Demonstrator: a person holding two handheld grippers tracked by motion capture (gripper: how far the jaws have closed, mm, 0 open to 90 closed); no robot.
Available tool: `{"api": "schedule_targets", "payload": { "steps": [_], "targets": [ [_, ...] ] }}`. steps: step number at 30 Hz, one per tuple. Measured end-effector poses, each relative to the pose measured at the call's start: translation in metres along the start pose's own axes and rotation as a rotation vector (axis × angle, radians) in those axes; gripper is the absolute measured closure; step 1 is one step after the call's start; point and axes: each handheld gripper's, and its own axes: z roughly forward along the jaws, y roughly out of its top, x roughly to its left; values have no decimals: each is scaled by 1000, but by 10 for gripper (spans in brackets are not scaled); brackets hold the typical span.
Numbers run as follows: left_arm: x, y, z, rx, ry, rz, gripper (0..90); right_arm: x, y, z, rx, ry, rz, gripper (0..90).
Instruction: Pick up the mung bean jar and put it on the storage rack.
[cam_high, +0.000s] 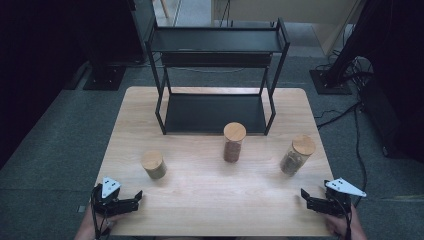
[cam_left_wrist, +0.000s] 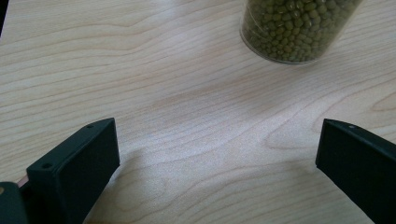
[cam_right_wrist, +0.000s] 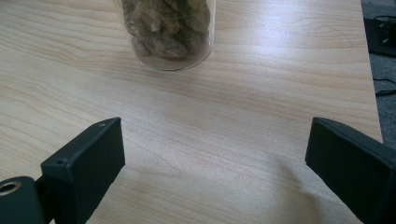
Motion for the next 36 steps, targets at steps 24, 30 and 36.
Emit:
{"api": "schedule_targets", "payload": {
  "steps": [24, 30, 36],
  "targets": [
    [-10, 2, 3, 17, 2, 49, 23, 2, 0, 1, 8, -4, -16, 44],
    [-13, 4, 4, 13, -20, 26, 23, 2, 1, 2, 11, -4, -20, 44],
    [-23, 7, 8, 14, -27, 48, 23, 3, 1, 2, 12, -3, -26, 44]
  ]
}}
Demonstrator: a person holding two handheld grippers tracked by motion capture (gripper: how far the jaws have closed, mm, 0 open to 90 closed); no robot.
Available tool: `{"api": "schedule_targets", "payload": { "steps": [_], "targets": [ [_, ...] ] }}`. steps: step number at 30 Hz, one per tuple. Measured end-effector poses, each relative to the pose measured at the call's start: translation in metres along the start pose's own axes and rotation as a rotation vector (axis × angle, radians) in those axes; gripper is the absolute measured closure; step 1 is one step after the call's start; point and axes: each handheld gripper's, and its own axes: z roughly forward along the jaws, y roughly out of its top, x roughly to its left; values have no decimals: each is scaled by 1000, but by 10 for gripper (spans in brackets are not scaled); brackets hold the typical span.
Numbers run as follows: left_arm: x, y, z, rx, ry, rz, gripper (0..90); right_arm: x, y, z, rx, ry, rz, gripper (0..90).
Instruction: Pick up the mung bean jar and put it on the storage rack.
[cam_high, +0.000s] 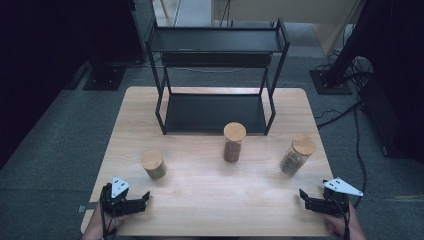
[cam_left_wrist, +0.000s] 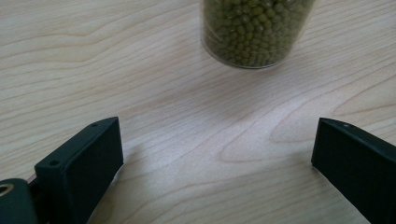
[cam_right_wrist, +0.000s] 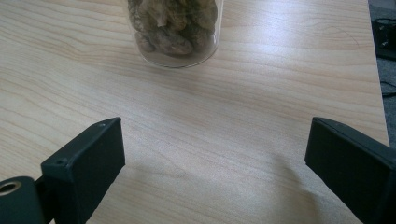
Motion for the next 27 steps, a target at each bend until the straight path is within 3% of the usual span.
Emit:
{"api": "schedule_targets", "payload": {
  "steps": [12, 22, 27],
  "targets": [
    [-10, 8, 7, -18, -7, -22, 24, 0, 0, 0, -3, 4, 0, 44],
    [-12, 16, 15, -31, -12, -77, 37, 0, 0, -1, -4, 3, 0, 44],
    [-15, 22, 21, -22, -8, -80, 38, 1, 0, -1, -5, 1, -3, 44]
  ]
}}
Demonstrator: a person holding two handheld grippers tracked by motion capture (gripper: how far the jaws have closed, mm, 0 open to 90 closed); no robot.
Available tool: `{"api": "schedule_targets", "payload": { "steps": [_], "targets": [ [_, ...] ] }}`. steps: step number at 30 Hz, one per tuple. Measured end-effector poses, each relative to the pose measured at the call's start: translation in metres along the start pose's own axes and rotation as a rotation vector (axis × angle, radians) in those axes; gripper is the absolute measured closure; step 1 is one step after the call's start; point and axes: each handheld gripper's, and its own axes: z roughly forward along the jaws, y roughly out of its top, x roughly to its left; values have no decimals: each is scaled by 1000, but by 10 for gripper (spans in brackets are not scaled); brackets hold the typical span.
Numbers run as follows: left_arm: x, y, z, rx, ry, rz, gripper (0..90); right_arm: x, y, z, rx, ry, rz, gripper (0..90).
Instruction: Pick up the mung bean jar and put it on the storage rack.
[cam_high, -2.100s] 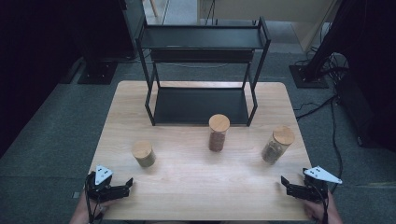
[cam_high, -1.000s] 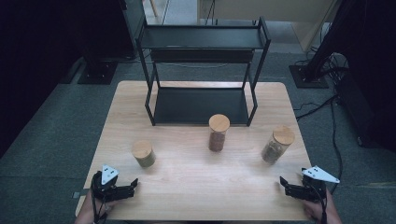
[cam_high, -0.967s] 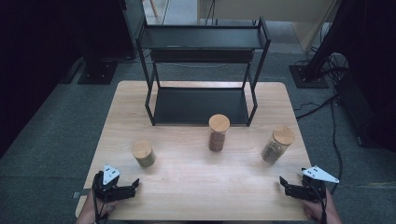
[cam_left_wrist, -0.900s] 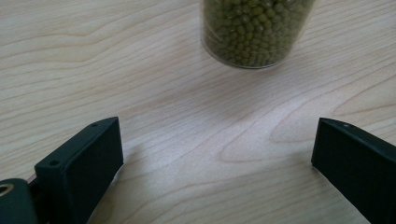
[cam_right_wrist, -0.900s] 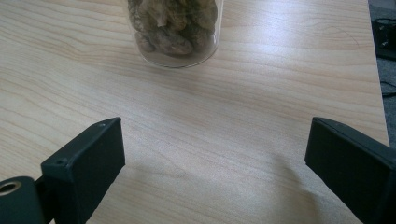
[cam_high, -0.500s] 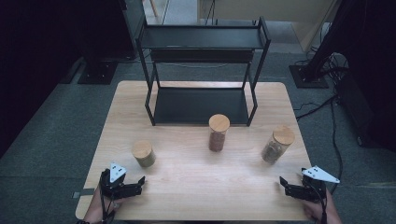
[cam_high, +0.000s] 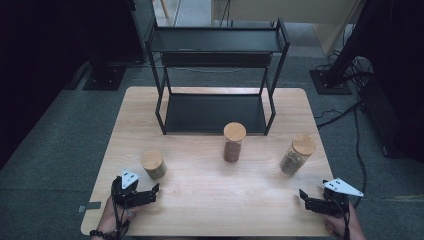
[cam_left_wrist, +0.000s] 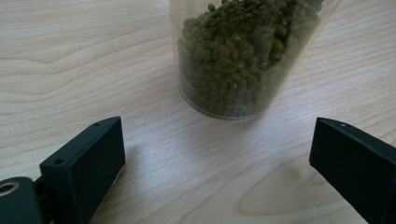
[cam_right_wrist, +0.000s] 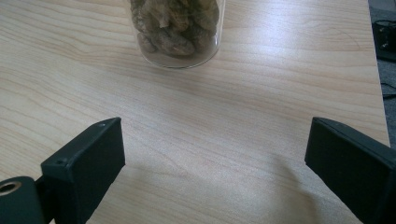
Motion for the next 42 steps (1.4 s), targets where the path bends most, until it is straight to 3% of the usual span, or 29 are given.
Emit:
{"api": "schedule_targets", "payload": {
  "steps": [9, 23, 31, 36, 40, 42],
  "targets": [
    [-9, 11, 8, -7, -2, 2, 38, 0, 0, 0, -4, -4, 2, 51],
    [-11, 23, 13, -11, 13, -5, 40, 1, 0, -1, -6, -7, -8, 51],
    [-11, 31, 16, -26, 28, -49, 111, 0, -1, -1, -7, -8, -3, 51],
    [-14, 33, 17, -28, 15, -38, 112, 1, -1, -1, -7, -6, -4, 51],
    [-14, 35, 18, -30, 23, -61, 214, 0, -1, -1, -9, -8, 0, 51],
    [-13, 35, 18, -32, 21, -74, 221, 0, -1, -1, -10, -8, 1, 51]
  ]
}}
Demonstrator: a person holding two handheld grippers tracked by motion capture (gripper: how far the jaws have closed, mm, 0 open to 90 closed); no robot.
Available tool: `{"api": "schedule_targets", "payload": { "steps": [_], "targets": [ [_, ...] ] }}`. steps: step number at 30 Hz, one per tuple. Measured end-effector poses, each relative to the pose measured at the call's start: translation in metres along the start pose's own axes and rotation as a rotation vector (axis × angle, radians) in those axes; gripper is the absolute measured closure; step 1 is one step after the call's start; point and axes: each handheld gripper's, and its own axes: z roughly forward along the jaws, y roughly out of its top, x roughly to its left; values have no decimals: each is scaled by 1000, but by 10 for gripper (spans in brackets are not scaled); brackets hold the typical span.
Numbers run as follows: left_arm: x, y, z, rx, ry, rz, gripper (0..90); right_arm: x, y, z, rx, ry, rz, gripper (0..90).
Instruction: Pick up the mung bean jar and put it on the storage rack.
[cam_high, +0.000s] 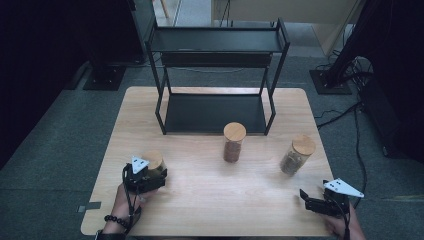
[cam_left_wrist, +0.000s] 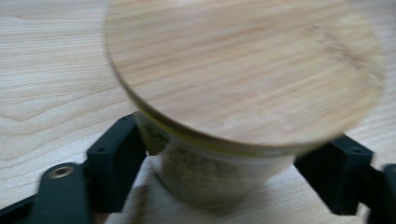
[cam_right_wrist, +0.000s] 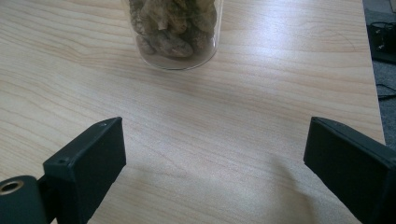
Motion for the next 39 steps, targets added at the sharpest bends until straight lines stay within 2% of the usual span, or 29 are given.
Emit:
{"api": "schedule_targets", "payload": {
  "steps": [12, 22, 34, 39],
  "targets": [
    [-1, 3, 2, -1, 10, 13, 243, 0, 0, 0, 1, -3, -2, 51],
    [-9, 12, 8, 11, 21, 50, 252, 0, 0, 0, 1, 0, -4, 51],
    [-21, 20, 18, 11, 6, 60, 255, 0, 0, 0, 0, 4, -2, 52],
    [-23, 23, 22, 6, -1, 45, 255, 0, 0, 0, 0, 5, 0, 52]
  ]
}}
